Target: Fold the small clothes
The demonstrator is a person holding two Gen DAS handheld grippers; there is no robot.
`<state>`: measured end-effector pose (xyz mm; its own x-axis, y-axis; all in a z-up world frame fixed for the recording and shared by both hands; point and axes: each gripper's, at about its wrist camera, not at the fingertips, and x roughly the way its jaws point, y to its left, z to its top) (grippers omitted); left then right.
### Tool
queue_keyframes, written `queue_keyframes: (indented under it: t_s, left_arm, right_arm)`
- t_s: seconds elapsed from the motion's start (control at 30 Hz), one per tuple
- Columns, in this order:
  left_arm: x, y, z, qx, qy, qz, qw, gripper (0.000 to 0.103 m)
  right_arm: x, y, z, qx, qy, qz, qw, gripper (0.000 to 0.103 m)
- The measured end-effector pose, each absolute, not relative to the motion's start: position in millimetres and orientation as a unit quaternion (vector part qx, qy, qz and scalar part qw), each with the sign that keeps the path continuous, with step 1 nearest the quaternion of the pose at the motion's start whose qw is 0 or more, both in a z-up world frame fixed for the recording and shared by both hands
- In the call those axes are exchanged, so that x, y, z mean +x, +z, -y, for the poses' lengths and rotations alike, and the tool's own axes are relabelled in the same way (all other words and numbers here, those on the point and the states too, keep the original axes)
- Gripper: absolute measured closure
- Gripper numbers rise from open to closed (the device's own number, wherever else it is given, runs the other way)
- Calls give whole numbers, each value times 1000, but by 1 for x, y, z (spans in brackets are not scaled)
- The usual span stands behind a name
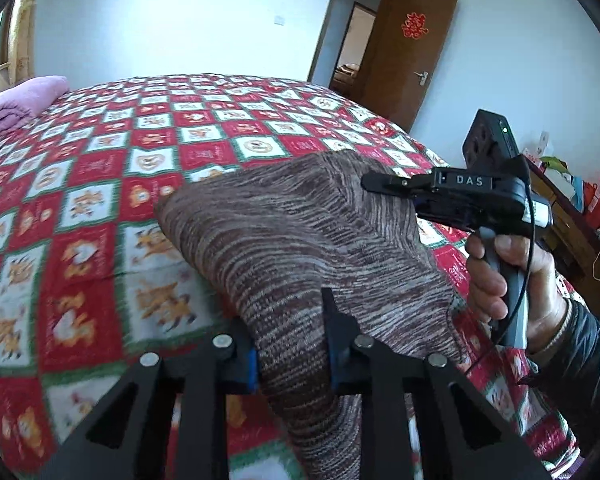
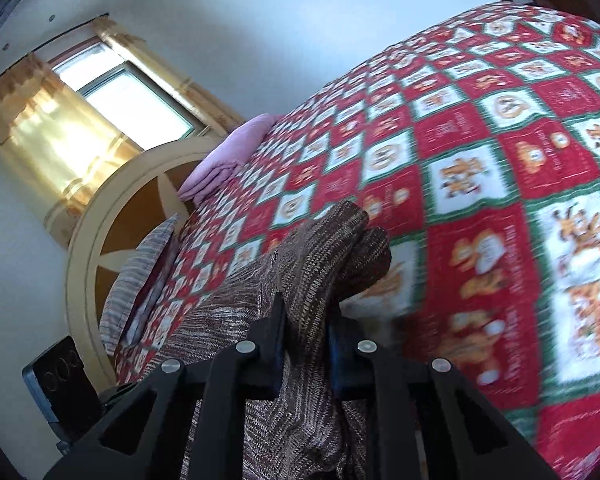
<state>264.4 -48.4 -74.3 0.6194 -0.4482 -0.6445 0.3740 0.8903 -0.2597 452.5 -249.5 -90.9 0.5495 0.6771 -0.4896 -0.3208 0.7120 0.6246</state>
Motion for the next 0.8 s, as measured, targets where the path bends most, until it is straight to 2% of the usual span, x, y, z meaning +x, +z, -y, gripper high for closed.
queue_keyframes:
  t_s: [0.8]
  left_arm:
    - [178, -61, -75, -100, -125, -336, 928, 78]
  right_arm:
    - [422, -87, 73, 198, 407, -393, 801, 86]
